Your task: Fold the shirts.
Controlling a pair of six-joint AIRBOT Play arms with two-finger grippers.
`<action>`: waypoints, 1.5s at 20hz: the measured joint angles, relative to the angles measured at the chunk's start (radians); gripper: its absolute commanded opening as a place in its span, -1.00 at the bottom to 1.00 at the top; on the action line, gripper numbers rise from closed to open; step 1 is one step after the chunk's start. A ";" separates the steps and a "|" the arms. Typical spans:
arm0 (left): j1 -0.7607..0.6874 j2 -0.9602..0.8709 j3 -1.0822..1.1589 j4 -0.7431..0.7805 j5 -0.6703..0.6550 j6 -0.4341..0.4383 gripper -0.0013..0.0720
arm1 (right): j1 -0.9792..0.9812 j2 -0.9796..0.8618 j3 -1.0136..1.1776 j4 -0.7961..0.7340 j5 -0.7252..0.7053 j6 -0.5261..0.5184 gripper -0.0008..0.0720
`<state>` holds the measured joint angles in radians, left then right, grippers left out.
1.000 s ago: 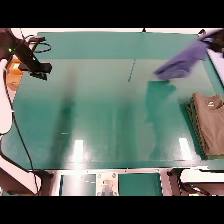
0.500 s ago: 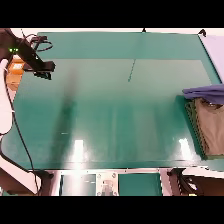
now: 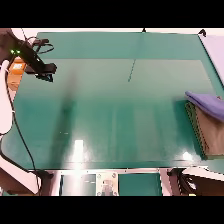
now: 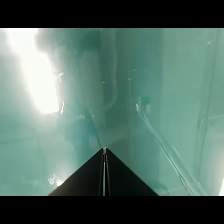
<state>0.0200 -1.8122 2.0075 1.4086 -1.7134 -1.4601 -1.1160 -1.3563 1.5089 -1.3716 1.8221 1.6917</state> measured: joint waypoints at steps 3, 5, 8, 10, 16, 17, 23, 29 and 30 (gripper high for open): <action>0.000 0.000 -0.019 -0.002 0.009 0.010 -0.88 | -0.001 0.002 -0.180 -0.108 -0.016 0.009 -0.72; 0.000 0.000 -0.025 -0.003 0.011 0.014 -0.88 | -0.002 -0.001 -0.290 -0.168 -0.039 0.013 0.41; 0.000 0.000 -0.029 -0.003 0.013 0.018 -0.88 | -0.002 -0.024 -0.363 -0.205 -0.078 0.008 0.54; 0.000 0.000 -0.030 -0.003 0.015 0.021 -0.88 | -0.002 -0.035 -0.346 -0.216 -0.090 0.006 0.54; 0.000 0.020 -0.030 -0.030 0.024 0.027 -0.88 | 0.074 -0.041 -0.151 0.000 -0.083 -0.011 0.54; 0.000 0.032 -0.030 -0.038 0.024 0.029 -0.88 | 0.097 -0.038 -0.131 0.028 -0.077 -0.014 0.54; 0.000 0.153 -0.067 -0.082 -0.010 0.042 -0.88 | 0.235 0.000 -0.100 0.113 -0.004 -0.015 0.54; 0.000 0.408 -0.350 -0.113 0.041 0.052 -0.88 | 0.421 0.198 -0.311 0.144 0.010 0.000 0.54; 0.000 0.466 -0.426 -0.122 0.063 0.052 -0.88 | 0.461 0.251 -0.373 0.151 -0.006 0.000 0.54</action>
<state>0.0200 -1.3464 1.5814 1.2869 -1.6508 -1.4082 -0.6548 -1.1057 1.1362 -1.2209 1.8160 1.6920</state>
